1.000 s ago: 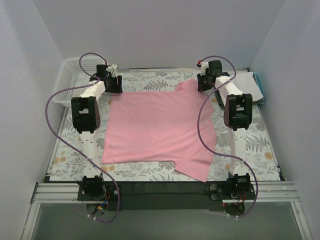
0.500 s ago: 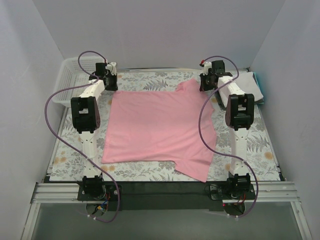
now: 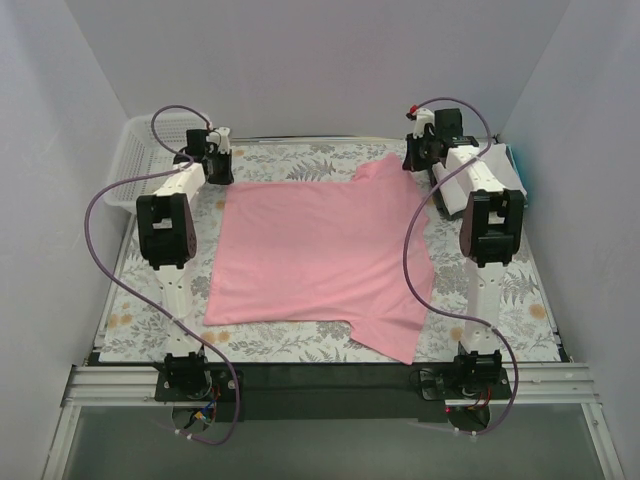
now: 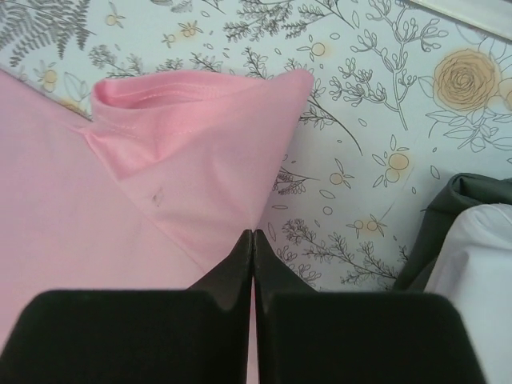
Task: Fold and stack the t-shirts
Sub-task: Flatten the tshirt out, then fold the tshirt
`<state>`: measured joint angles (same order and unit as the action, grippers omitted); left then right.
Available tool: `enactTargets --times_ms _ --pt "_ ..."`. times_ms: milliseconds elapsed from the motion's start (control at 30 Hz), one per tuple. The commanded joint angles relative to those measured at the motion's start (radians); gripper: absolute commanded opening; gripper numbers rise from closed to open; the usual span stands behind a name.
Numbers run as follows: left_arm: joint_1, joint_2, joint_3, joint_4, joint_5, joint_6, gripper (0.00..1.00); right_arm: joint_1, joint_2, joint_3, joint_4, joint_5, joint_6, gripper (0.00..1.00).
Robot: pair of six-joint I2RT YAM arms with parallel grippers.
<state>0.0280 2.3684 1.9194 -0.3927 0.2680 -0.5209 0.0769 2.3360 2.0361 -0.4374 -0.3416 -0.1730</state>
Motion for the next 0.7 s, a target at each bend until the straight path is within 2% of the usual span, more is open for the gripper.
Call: enactTargets --times_ms 0,167,400,667 --pt "0.032 -0.182 -0.089 0.055 0.069 0.039 0.00 -0.015 -0.119 -0.048 0.035 -0.056 -0.026 0.01" --pt "0.050 -0.285 -0.223 0.124 0.109 0.073 0.00 -0.019 -0.168 -0.093 0.017 -0.089 -0.051 0.01" --pt "0.084 -0.403 -0.364 0.126 0.160 0.116 0.00 -0.025 -0.256 -0.191 -0.021 -0.140 -0.075 0.01" --pt "0.104 -0.572 -0.600 0.115 0.209 0.197 0.00 -0.031 -0.383 -0.353 -0.047 -0.189 -0.140 0.01"
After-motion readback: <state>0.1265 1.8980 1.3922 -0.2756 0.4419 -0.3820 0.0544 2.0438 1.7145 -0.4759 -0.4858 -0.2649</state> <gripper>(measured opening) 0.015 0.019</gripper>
